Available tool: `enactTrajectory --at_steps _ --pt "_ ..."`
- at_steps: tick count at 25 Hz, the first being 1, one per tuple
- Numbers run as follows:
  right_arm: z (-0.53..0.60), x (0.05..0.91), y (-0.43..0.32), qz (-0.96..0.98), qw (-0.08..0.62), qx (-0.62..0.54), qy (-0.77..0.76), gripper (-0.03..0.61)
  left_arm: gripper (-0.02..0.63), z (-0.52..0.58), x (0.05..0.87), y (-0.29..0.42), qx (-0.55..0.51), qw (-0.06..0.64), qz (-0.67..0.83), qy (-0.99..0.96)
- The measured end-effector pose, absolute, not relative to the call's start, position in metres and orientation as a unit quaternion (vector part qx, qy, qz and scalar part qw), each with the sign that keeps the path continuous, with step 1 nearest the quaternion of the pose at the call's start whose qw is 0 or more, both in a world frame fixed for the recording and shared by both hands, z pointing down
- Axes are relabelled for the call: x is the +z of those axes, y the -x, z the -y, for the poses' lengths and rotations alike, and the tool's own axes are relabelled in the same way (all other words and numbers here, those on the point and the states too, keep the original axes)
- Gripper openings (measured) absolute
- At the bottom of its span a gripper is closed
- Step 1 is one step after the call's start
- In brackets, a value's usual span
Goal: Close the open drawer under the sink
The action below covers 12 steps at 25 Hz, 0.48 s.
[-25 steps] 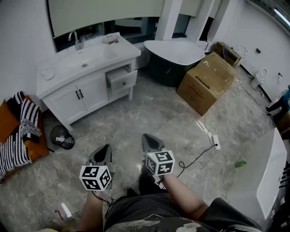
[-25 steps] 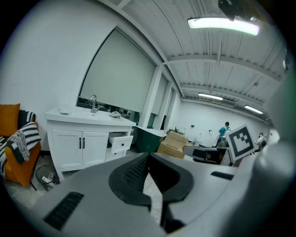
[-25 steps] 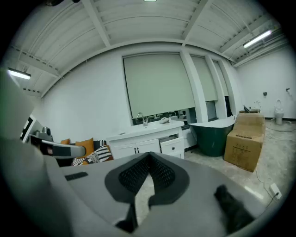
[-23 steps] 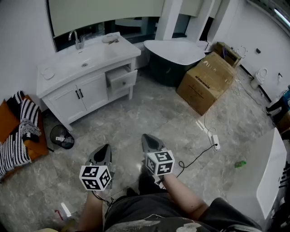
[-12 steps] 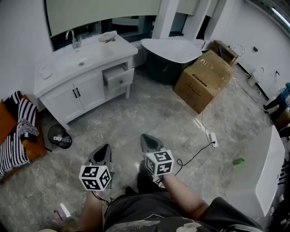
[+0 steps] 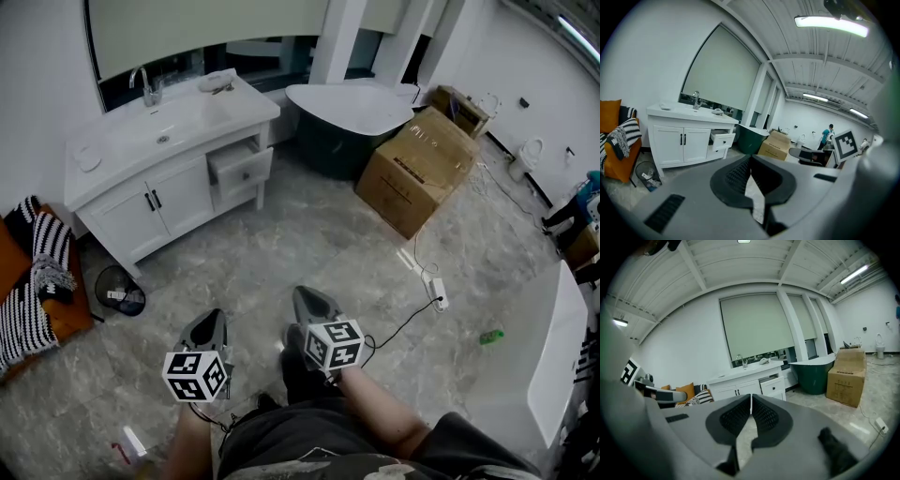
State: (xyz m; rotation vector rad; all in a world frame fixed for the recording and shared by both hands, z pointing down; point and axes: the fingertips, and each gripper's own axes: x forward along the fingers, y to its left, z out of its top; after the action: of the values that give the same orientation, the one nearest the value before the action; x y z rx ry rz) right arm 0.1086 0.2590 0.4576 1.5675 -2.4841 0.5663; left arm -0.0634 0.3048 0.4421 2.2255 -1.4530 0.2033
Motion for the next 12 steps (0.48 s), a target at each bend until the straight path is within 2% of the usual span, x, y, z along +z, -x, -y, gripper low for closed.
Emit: enactTrajectory --at_steps 12 --pt "-0.139 0.475 -0.121 0.839 0.094 0.204 -0.496 0.026 0.014 -0.205 0.445 0.055 0.092 0.234 0.552 -0.795"
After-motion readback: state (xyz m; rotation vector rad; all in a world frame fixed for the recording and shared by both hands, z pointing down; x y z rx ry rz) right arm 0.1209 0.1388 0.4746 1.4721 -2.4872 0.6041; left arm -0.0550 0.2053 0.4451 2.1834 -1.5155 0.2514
